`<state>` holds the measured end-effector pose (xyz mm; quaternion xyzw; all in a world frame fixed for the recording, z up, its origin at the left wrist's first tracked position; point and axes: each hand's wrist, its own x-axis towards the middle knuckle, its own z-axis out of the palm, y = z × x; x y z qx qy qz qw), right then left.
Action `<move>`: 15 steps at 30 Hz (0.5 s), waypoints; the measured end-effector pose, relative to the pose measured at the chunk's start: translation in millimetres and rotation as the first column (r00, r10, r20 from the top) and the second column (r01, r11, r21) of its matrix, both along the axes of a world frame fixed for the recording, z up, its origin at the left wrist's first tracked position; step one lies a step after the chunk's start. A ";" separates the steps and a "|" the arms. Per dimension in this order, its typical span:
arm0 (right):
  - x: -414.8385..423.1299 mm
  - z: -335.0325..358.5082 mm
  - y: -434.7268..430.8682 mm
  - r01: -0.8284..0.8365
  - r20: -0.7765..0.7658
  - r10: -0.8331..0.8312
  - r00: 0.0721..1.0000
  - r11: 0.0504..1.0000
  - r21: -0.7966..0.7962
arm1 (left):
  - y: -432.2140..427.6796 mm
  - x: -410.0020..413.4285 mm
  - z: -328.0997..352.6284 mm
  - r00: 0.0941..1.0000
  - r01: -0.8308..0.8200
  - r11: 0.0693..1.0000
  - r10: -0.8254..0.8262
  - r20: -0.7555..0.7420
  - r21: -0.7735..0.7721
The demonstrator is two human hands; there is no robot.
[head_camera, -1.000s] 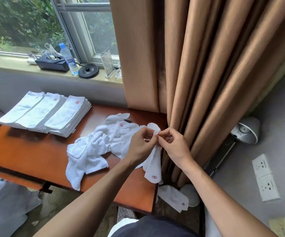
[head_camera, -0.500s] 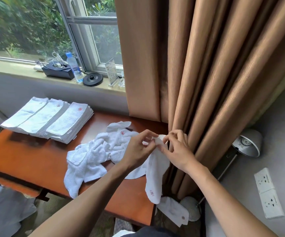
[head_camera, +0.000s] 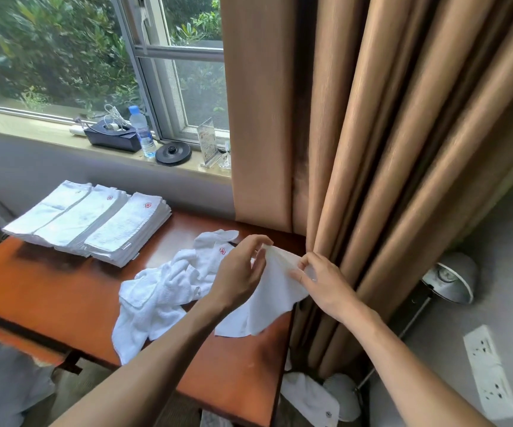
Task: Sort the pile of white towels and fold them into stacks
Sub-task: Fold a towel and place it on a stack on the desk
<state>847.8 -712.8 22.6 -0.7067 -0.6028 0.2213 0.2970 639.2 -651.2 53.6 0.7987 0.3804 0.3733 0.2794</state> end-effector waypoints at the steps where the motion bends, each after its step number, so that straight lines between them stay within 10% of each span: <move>1: 1.1 -0.6 -0.9 0.006 0.015 -0.006 1.000 1.000 0.011 | -0.4 -2.9 -3.1 1.000 -0.016 1.000 0.016 -0.014 0.026; 15: 3.9 22.0 -5.3 0.043 -0.188 -0.016 0.982 0.989 0.140 | 7.2 -20.1 -17.1 0.998 -0.044 0.995 0.048 0.049 -0.093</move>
